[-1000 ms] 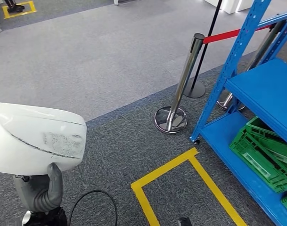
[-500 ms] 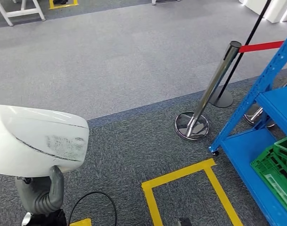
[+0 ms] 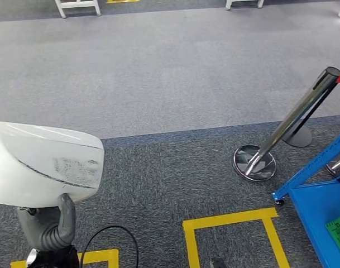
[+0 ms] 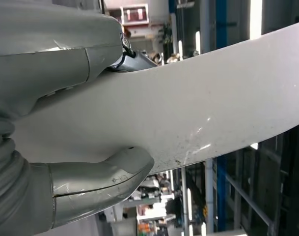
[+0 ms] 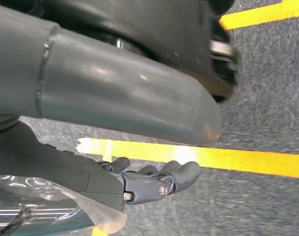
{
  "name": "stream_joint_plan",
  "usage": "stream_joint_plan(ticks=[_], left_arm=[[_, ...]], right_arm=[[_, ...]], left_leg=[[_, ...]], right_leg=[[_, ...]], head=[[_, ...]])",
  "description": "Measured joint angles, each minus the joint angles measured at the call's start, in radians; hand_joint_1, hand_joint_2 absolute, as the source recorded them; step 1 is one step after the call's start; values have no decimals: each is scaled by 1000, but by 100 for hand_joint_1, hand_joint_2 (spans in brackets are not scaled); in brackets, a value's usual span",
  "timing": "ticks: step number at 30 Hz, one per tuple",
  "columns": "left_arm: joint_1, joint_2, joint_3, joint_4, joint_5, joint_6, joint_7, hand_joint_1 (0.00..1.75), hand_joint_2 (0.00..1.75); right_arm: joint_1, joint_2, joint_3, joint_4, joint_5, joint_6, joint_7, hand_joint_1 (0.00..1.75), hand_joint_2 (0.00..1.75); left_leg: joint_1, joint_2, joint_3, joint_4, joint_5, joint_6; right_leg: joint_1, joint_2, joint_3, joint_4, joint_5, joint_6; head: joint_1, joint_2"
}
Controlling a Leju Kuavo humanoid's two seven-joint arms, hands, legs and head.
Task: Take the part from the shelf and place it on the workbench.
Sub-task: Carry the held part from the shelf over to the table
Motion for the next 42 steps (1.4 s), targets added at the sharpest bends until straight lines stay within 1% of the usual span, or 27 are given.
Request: stream_joint_plan(ticks=[1,3,5,7,9,10,12,14,16,18,19,21,23,24,25,26,27,29,31,33,34,36,37,39,40,41,42], left_arm=[[-1,0,0,0,0,-1,0,175,175],[-1,1,0,2,0,-3,0,175,175],[-3,2,0,2,0,-3,0,175,175],[-7,2,-1,4,0,-3,0,175,175],[-7,2,-1,8,-1,-1,0,175,175],[-7,3,0,10,-1,1,0,175,175],[-6,3,1,16,0,3,0,175,175],[-6,2,5,22,1,2,0,175,175],[-4,1,10,26,2,-3,0,175,175],[1,-1,16,30,3,-10,0,175,175],[3,-2,20,31,3,-13,0,175,175],[4,-7,25,34,3,-19,0,175,175],[5,-13,27,37,2,-23,0,175,175],[6,-14,28,40,2,-25,0,175,175],[7,-14,30,42,2,-27,0,175,175],[8,-15,31,44,3,-28,0,175,175],[9,-15,33,46,3,-28,0,175,175],[9,-17,35,48,3,-30,0,175,175],[9,-19,36,51,3,-31,0,175,175],[11,-20,39,54,4,-34,0,175,175],[12,-20,41,56,4,-36,0,175,175],[10,-20,46,58,4,-38,0,175,175],[8,-21,48,59,4,-40,0,175,175],[7,-22,50,61,8,-42,0,175,175],[8,-22,52,62,10,-44,0,175,175],[9,-22,53,63,11,-45,0,175,175],[9,-21,55,64,10,-46,0,175,175]], right_arm=[[-1,0,0,0,0,0,0,0,0],[-3,0,0,0,1,1,-1,0,0],[-2,1,0,0,1,2,-1,0,0],[0,1,0,0,2,3,-1,0,0],[2,1,0,0,3,4,-1,0,0],[3,1,0,0,3,5,-1,0,0],[1,1,0,0,3,5,-1,0,0],[-2,1,0,0,3,6,-1,0,0],[-4,1,0,0,3,6,-1,0,0],[-6,1,0,-1,3,7,1,0,0],[-8,1,0,-2,4,8,1,0,0],[-8,1,1,-3,5,8,1,0,0],[-6,1,1,-3,5,8,2,0,0],[-4,1,1,-3,6,8,2,0,0],[-2,0,1,-2,6,8,2,0,0],[-1,0,1,-2,6,8,3,0,0],[-1,0,1,-2,7,8,3,0,0],[-1,0,1,-2,8,9,4,0,0],[-3,0,2,-1,9,9,6,0,0],[-5,0,3,-1,10,10,9,0,0],[-6,0,4,-1,11,11,10,0,0],[-6,0,6,-1,12,12,11,0,0],[-5,0,7,-1,13,12,12,0,0],[-3,0,8,-1,14,12,15,0,0],[-3,0,8,-1,15,12,16,0,0],[-3,0,8,-1,15,12,17,0,0],[-4,0,8,-1,16,12,17,0,0]], left_leg=[[1,-11,-4,1,2,-7],[6,-26,-11,1,6,-20],[5,11,-26,32,-15,-29],[4,69,-72,139,-75,-38],[8,88,-125,256,-123,-44],[9,91,-132,275,-122,-45],[10,102,-93,202,-71,-43],[1,152,-25,70,-22,-33],[-9,187,4,8,-12,-21],[-12,168,3,3,-12,-10],[-10,155,5,-1,-9,-4],[-4,129,10,-10,-4,8],[-2,103,10,-11,-3,14],[-2,88,10,-11,-3,15],[-2,73,11,-11,-3,16],[-2,57,11,-10,-3,15],[-1,41,12,-9,-3,15],[-1,14,11,-4,-5,10],[1,-10,4,0,-5,-1],[5,-31,-1,-1,-1,-14],[5,-22,-4,2,-3,-19],[3,31,-25,50,-35,-30],[3,65,-48,102,-65,-35],[7,89,-106,227,-121,-44],[9,91,-122,264,-129,-46],[11,93,-122,265,-118,-48],[11,98,-102,227,-90,-48]], right_leg=[[1,8,7,-12,-3,-3],[3,-14,13,-18,1,-13],[2,-41,18,-24,5,-24],[4,-72,20,-25,3,-32],[7,-105,22,-25,-1,-36],[8,-121,23,-25,-2,-36],[9,-148,27,-25,-7,-34],[13,-171,34,-24,-14,-28],[17,-191,40,-24,-20,-19],[19,-213,46,-27,-25,-9],[17,-206,46,-23,-32,-4],[13,-154,22,35,-70,5],[10,-98,-43,163,-126,8],[10,-88,-77,221,-141,8],[10,-84,-99,249,-138,9],[9,-81,-103,239,-115,8],[8,-76,-90,192,-76,7],[3,-37,-38,58,-7,4],[0,-3,-4,-12,11,-1],[3,-13,6,-18,10,-10],[3,-25,8,-21,12,-16],[1,-52,14,-29,15,-28],[2,-67,16,-31,14,-33],[5,-98,17,-31,11,-38],[5,-113,18,-31,9,-38],[5,-128,20,-30,7,-37],[5,-142,22,-30,4,-36]], head=[[0,0],[0,0],[-4,0],[-9,0],[-9,0],[-9,0],[-9,0],[-10,0],[-9,0],[-7,0],[-6,0],[-1,0],[3,0],[4,0],[4,0],[4,0],[4,0],[4,0],[4,0],[4,0],[3,0],[-3,0],[-7,0],[-9,0],[-9,0],[-9,0],[-9,0]])
